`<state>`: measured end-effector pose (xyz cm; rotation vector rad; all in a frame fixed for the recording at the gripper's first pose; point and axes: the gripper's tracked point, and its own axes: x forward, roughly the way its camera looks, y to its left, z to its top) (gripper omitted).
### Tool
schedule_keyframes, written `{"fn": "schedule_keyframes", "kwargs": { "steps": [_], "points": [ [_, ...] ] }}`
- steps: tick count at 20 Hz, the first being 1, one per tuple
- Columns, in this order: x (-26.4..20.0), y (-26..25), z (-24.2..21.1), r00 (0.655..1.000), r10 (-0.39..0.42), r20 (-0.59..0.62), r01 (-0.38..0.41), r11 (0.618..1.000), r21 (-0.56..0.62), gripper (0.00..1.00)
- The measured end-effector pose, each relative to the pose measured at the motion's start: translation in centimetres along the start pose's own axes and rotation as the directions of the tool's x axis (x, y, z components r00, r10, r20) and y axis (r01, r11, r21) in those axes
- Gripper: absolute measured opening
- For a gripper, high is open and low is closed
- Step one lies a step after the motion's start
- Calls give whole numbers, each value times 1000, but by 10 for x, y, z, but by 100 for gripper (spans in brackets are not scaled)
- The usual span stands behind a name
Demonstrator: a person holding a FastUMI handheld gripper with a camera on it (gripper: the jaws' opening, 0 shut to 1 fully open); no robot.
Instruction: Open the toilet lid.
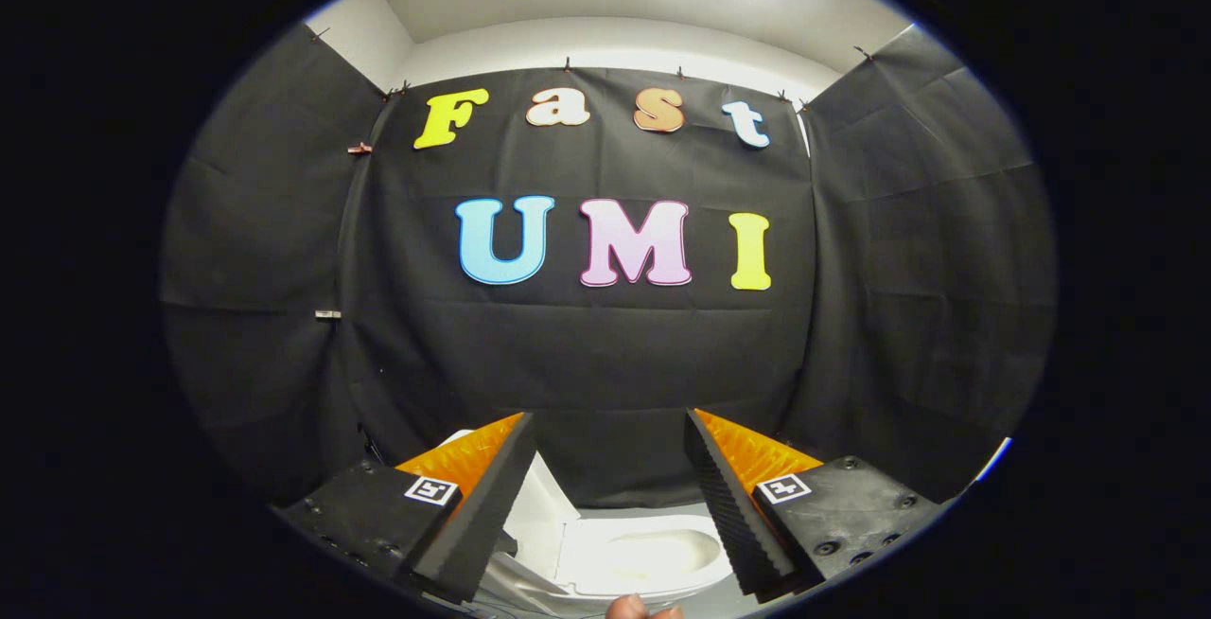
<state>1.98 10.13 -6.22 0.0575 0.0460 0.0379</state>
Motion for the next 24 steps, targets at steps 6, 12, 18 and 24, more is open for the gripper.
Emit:
{"fn": "schedule_keyframes", "kwargs": {
  "steps": [6,12,18,24],
  "points": [
    [0,1,-3,1000,-1,0,1,1000,-19,99],
    [0,3,-5,1000,-1,2,1,1000,-18,99],
    [0,3,-6,1000,-4,7,4,999,-32,99],
    [0,6,-5,1000,-1,13,2,999,-32,99]
  ]
}}
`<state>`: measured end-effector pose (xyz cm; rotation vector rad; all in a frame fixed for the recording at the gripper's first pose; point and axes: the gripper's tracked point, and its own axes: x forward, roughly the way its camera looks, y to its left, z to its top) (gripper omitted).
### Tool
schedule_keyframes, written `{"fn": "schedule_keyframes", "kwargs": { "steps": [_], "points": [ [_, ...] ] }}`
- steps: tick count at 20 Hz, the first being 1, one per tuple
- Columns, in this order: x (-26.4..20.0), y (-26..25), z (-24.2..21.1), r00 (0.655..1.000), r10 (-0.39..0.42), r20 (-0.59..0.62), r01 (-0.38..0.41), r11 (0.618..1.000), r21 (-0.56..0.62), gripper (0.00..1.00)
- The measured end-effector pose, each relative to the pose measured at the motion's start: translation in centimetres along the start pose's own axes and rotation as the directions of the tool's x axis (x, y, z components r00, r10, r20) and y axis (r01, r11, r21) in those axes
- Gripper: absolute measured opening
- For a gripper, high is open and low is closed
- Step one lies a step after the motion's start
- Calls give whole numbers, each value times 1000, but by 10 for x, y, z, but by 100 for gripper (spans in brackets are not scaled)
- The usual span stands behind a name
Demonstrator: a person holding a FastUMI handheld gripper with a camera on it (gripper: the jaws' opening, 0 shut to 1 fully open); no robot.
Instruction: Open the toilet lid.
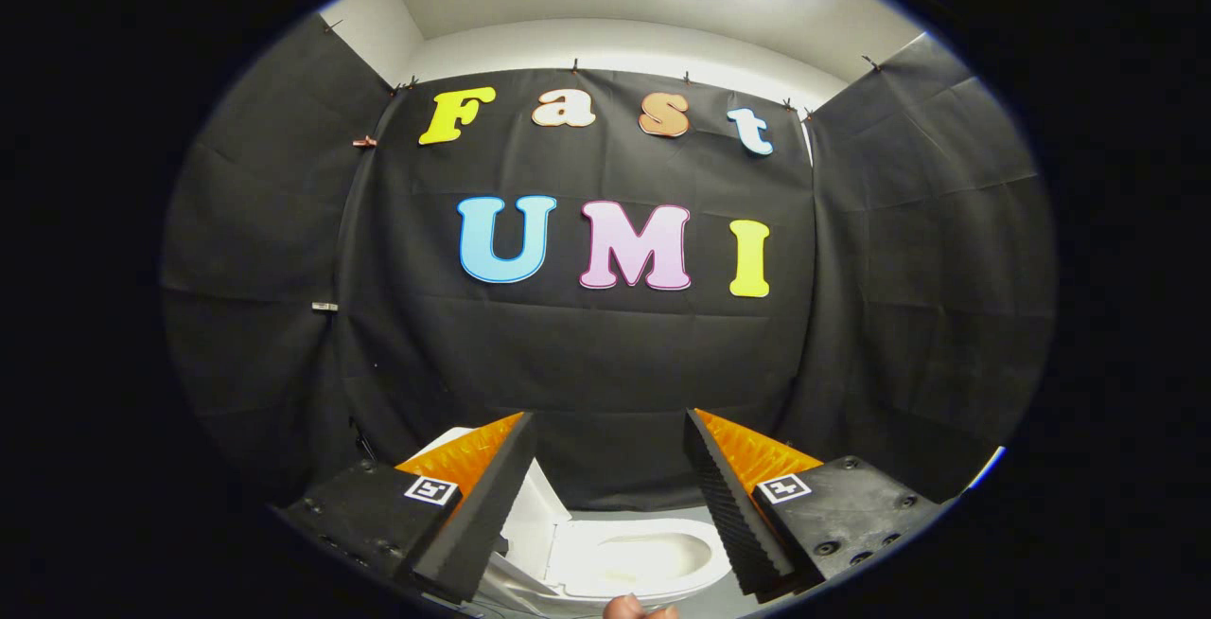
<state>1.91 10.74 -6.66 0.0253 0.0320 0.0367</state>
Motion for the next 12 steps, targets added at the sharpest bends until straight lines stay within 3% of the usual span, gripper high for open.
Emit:
{"fn": "schedule_keyframes", "kwargs": {
  "steps": [12],
  "points": [
    [-3,1,0,1000,-1,5,1,1000,-11,99]
  ]
}}
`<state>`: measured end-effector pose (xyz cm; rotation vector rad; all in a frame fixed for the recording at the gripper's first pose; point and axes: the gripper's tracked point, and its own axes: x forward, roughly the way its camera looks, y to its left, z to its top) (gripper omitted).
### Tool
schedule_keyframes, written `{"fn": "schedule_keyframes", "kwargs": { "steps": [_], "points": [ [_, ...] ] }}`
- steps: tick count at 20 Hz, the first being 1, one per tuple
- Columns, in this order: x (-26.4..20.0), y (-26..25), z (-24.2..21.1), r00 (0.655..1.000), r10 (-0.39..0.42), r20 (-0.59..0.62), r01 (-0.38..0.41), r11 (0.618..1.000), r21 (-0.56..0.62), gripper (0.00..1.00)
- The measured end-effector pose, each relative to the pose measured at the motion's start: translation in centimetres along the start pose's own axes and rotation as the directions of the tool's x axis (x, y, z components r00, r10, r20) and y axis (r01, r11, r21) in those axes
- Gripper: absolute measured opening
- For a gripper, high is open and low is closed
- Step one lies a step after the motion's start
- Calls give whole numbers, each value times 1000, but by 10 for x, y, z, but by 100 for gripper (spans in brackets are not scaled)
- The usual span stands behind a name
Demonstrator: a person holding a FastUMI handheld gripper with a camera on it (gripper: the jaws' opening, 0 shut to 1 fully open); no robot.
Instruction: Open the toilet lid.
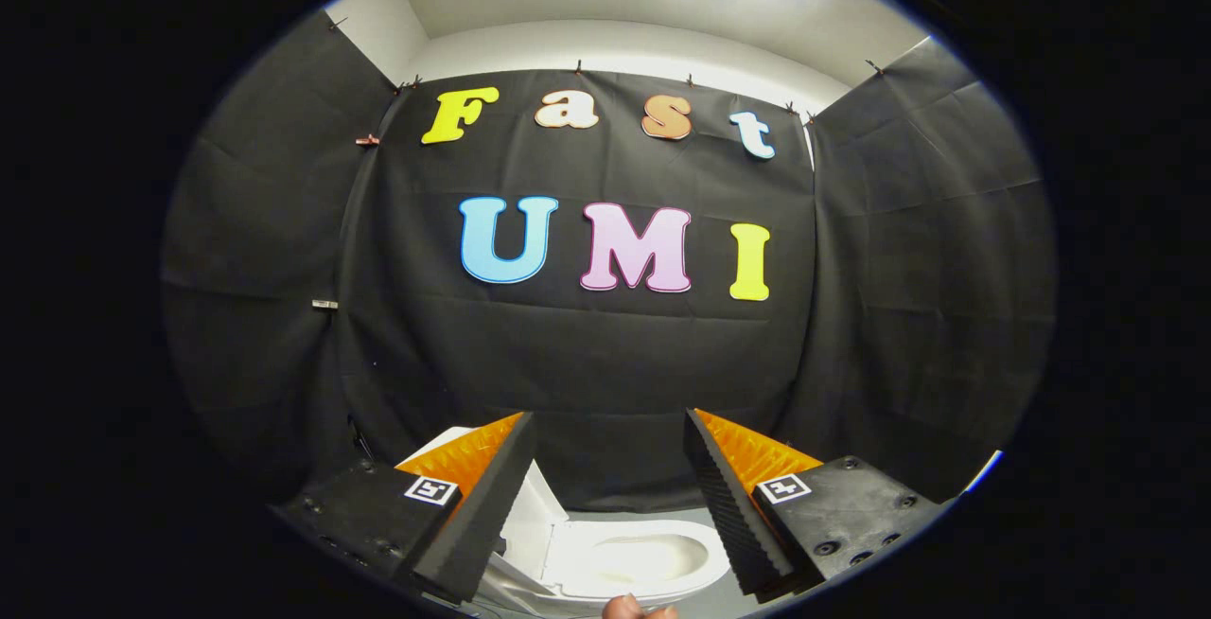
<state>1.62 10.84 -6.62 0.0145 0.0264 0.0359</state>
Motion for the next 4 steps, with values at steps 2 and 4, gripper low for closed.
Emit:
{"fn": "schedule_keyframes", "kwargs": {
  "steps": [2,4],
  "points": [
    [0,0,0,1000,-2,0,2,1000,0,99],
    [0,0,0,1000,-1,2,1,1000,-1,99]
  ]
}}
